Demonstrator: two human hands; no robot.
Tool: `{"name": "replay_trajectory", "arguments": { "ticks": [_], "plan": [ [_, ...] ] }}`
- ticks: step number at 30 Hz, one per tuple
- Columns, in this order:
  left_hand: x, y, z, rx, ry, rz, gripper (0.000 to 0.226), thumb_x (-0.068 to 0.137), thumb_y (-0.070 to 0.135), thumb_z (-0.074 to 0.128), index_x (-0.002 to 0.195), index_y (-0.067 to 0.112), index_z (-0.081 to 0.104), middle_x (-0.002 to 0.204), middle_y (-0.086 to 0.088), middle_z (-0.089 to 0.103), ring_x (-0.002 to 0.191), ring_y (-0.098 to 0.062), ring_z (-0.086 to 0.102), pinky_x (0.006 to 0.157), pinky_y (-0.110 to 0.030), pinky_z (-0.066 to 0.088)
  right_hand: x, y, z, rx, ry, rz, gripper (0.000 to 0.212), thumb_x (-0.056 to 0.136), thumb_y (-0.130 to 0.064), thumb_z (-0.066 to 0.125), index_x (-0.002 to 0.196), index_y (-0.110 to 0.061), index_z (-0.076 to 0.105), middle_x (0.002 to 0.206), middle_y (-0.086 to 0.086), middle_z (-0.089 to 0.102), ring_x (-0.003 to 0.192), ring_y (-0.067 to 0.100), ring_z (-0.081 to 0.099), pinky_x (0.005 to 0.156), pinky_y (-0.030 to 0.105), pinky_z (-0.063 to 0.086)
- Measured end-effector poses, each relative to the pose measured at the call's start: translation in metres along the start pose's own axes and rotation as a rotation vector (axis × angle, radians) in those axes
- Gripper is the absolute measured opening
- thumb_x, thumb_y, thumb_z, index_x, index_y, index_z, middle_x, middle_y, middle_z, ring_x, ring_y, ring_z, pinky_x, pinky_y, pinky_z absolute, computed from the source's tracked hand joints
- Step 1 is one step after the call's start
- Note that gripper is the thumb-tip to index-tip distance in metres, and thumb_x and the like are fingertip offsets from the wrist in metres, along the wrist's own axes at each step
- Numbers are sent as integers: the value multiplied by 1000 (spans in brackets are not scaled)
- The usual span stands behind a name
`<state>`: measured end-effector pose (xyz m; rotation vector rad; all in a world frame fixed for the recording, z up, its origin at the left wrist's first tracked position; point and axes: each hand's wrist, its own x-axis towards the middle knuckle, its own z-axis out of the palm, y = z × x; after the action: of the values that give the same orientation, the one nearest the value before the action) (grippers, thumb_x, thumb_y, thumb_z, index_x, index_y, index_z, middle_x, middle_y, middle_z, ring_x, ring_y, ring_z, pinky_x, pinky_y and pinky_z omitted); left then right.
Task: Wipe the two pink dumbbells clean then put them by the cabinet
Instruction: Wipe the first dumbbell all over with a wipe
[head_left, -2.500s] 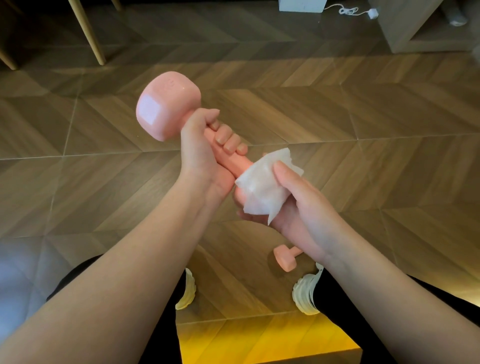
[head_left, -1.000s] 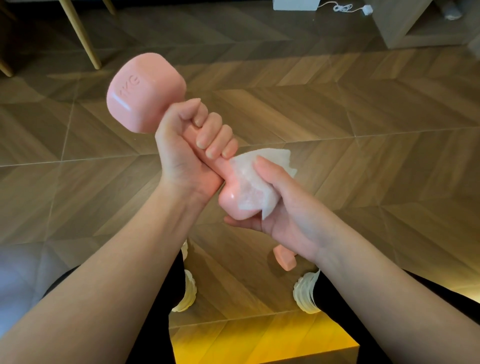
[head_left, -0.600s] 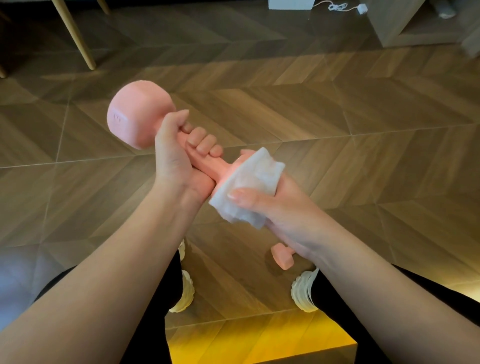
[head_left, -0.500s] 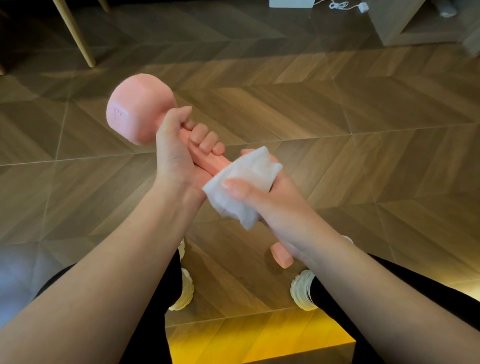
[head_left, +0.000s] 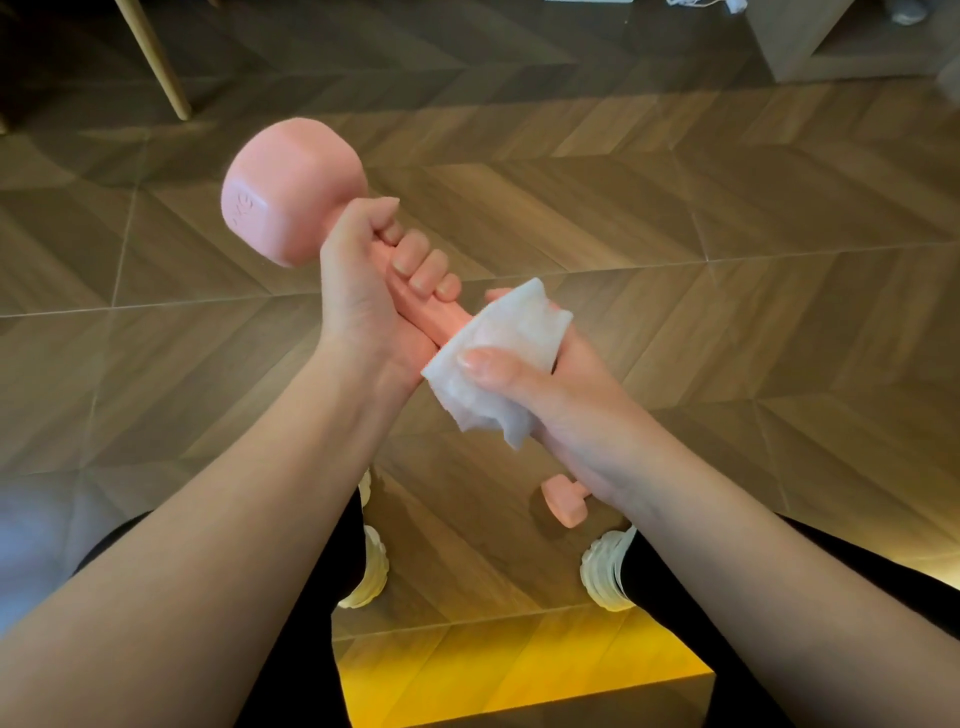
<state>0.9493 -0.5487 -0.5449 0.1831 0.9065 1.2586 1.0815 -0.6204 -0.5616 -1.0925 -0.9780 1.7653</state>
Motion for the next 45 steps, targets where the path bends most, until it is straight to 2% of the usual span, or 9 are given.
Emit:
{"name": "replay_trajectory", "arguments": {
  "ticks": [8, 12, 17, 24, 31, 34, 38, 42, 45],
  "plan": [
    [0, -1, 7, 14, -67, 5, 34, 92, 17, 44, 61, 20, 31, 49, 5, 20, 41, -13, 20, 42, -25, 26, 5, 5, 1, 200, 199, 109, 29, 96, -41, 52, 108, -19, 67, 99, 4, 74, 86, 13, 71, 68, 31, 59],
    [0, 1, 5, -51, -78, 5, 34, 92, 18, 43, 60, 20, 33, 46, 6, 22, 40, -12, 20, 43, -26, 25, 5, -3, -8, 349, 43, 183, 22, 96, -37, 51, 103, -22, 67, 93, -1, 74, 82, 12, 69, 68, 33, 59],
    [1, 7, 3, -88, -94, 24, 34, 92, 17, 42, 59, 20, 33, 45, 7, 22, 39, -12, 20, 41, -26, 26, 3, -5, -13, 456, -142, 237, 36, 84, -28, 65, 119, -16, 61, 112, 11, 68, 100, 26, 66, 94, 54, 52],
    [-1, 4, 5, -42, -115, 31, 34, 92, 17, 42, 61, 20, 30, 45, 5, 22, 40, -13, 20, 42, -26, 26, 3, -2, 0, 331, -44, 136, 39, 85, -29, 64, 119, -11, 57, 91, -1, 75, 80, 12, 72, 69, 29, 59],
    [0, 0, 8, -63, -138, 16, 34, 91, 17, 42, 60, 19, 32, 45, 6, 23, 40, -13, 21, 43, -26, 27, 6, -2, -2, 320, 57, 147, 41, 77, -53, 64, 107, -25, 71, 103, 9, 72, 82, 22, 67, 68, 43, 58],
    [1, 1, 7, -84, -126, 17, 33, 91, 17, 43, 60, 20, 32, 45, 7, 23, 40, -12, 21, 43, -27, 26, 2, -4, -9, 399, -31, 140, 33, 82, -47, 61, 101, -25, 75, 104, 8, 74, 87, 21, 69, 73, 43, 58],
    [2, 7, 3, -137, -126, 14, 35, 92, 19, 43, 58, 20, 34, 44, 8, 24, 38, -10, 22, 41, -25, 26, -1, -9, -14, 431, -130, 137, 35, 91, -26, 57, 125, -19, 60, 116, 9, 67, 102, 23, 65, 87, 47, 55],
    [2, 6, 2, -93, -102, 33, 33, 92, 20, 46, 61, 19, 35, 45, 6, 26, 39, -11, 25, 42, -25, 29, 0, -5, -4, 358, -50, 121, 37, 81, -18, 65, 118, -21, 58, 93, -4, 72, 86, 10, 69, 68, 27, 57],
    [3, 3, 3, -82, -26, 22, 31, 90, 28, 57, 65, 19, 41, 51, 5, 34, 44, -12, 35, 48, -24, 38, 2, -2, 0, 231, 50, 54, 50, 75, -19, 72, 122, -23, 54, 94, -5, 70, 89, 10, 68, 72, 26, 56]
  ]
}}
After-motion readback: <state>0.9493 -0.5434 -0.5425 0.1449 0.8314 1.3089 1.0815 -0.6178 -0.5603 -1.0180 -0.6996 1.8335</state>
